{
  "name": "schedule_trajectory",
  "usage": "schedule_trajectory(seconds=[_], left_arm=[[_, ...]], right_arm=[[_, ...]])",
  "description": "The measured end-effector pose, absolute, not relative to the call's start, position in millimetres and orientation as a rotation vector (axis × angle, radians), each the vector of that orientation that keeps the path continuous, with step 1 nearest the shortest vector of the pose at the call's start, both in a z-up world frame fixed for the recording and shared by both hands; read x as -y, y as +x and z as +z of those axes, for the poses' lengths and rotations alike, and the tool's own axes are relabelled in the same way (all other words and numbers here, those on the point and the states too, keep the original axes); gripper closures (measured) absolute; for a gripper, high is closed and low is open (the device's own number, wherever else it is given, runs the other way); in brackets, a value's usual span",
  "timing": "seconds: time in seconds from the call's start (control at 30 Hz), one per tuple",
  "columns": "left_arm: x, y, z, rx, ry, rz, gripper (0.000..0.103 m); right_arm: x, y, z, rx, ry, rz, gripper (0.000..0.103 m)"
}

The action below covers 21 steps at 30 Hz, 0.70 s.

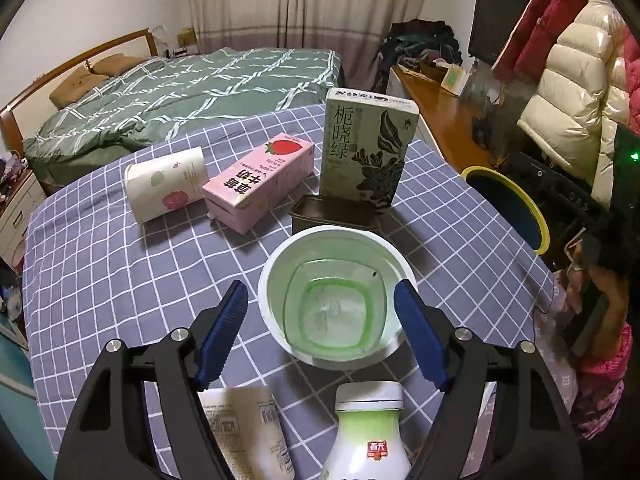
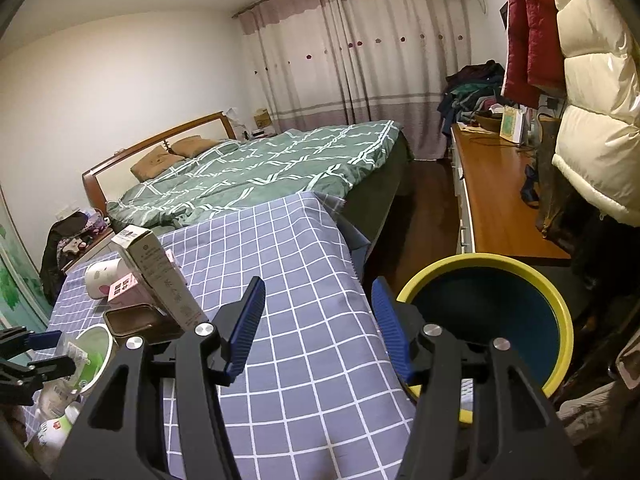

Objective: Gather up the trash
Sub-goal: 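Grasp the green-rimmed plastic tub by its rim with the left tool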

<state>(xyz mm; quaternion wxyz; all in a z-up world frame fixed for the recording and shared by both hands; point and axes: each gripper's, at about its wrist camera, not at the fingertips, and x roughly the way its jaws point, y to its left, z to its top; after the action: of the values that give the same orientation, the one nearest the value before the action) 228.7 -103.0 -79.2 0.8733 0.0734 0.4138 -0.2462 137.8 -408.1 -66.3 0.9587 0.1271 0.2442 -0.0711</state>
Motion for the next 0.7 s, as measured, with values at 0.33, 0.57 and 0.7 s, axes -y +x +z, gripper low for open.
schedule_trajectory(seconds=[0.33,0.57,0.7], left_arm=[[110.3,231.6,-81.1,-0.881,0.191,-0.536,0.052],[118.6,226.8,-80.3,-0.876,0.233,-0.533,0.054],[118.4,224.5,-65.3,-0.849,0.234,-0.517,0.054]], right_arm=[[405.7,139.7,-67.5,-0.509,0.254,-0.132,0.050],[404.3,139.7,-67.7,-0.511,0.254,-0.126,0.050],[405.2,138.2,-67.1,-0.499,0.261,-0.130,0.050]])
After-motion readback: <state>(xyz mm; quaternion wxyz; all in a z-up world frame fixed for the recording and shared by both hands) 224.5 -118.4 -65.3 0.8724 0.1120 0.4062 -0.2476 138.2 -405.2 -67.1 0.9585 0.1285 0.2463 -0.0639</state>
